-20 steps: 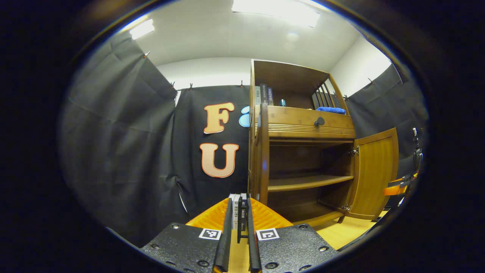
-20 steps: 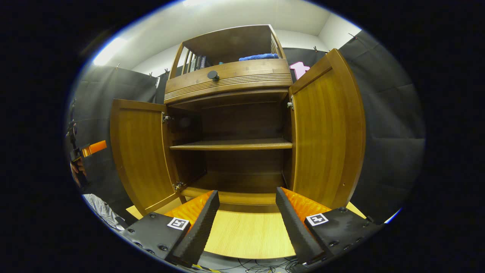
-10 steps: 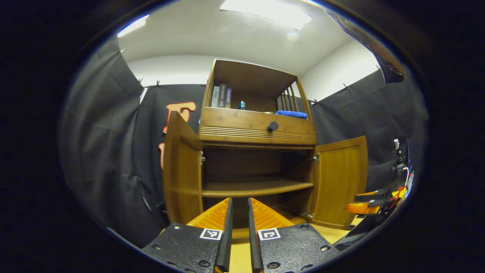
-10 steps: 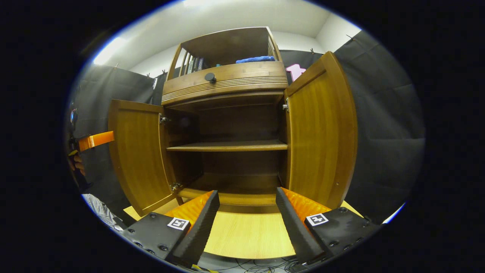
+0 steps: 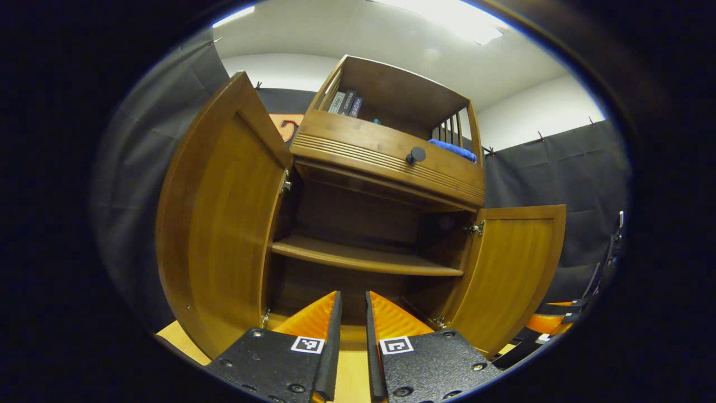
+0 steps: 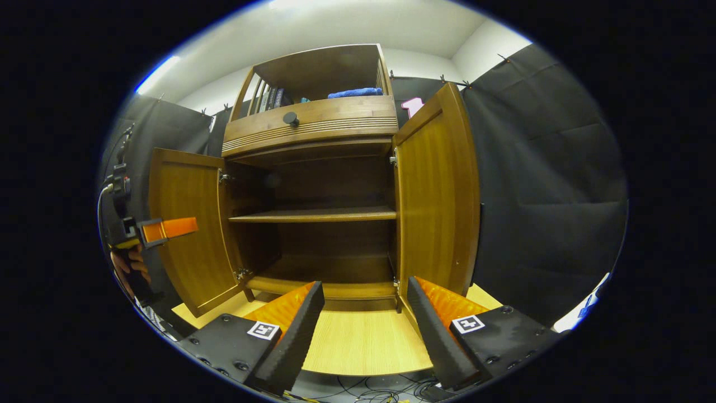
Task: Open the right door of the double-door shoe cabinet with the right hand, and open the left door with the left hand.
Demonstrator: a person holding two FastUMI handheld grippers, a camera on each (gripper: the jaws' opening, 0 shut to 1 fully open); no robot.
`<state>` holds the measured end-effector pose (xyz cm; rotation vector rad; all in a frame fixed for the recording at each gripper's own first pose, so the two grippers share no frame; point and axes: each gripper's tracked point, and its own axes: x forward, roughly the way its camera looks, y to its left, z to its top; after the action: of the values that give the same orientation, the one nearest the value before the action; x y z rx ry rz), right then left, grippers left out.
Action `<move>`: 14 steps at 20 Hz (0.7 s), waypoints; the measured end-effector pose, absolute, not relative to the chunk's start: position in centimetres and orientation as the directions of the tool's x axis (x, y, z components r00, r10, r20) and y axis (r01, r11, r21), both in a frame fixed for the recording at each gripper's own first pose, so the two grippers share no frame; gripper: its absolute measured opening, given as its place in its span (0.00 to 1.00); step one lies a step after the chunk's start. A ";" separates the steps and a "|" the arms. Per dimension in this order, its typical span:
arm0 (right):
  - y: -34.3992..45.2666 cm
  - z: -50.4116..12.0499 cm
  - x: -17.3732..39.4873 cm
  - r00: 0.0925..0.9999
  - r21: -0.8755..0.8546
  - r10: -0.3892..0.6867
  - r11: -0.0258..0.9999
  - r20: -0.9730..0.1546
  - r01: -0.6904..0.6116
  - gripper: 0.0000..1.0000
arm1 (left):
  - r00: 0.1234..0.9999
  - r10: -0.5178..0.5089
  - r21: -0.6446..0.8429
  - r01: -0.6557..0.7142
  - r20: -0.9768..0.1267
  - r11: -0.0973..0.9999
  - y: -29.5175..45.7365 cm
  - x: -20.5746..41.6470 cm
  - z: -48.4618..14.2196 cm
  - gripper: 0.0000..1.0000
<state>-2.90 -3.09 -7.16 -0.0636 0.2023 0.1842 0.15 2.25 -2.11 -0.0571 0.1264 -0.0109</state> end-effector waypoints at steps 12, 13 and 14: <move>-3.2 -8.2 -3.4 0.959 -0.036 0.170 0.983 -0.228 -0.183 0.93 | 0.995 0.004 -0.021 -0.007 -0.103 1.000 1.1 -1.4 -5.6 0.91; -3.1 -8.2 -3.5 0.958 -0.033 0.174 0.982 -0.228 -0.186 0.87 | 0.995 0.012 -0.011 -0.013 -0.100 1.000 1.3 -1.4 -5.5 0.91; -3.0 -8.3 -3.5 0.957 -0.032 0.178 0.981 -0.228 -0.190 0.87 | 0.995 0.019 -0.001 -0.019 -0.100 1.000 1.5 -1.2 -5.5 0.98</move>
<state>-3.49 -3.01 -8.31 -0.0538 0.2263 0.1867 -1.23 1.50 -5.55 -0.0022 0.1001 0.0189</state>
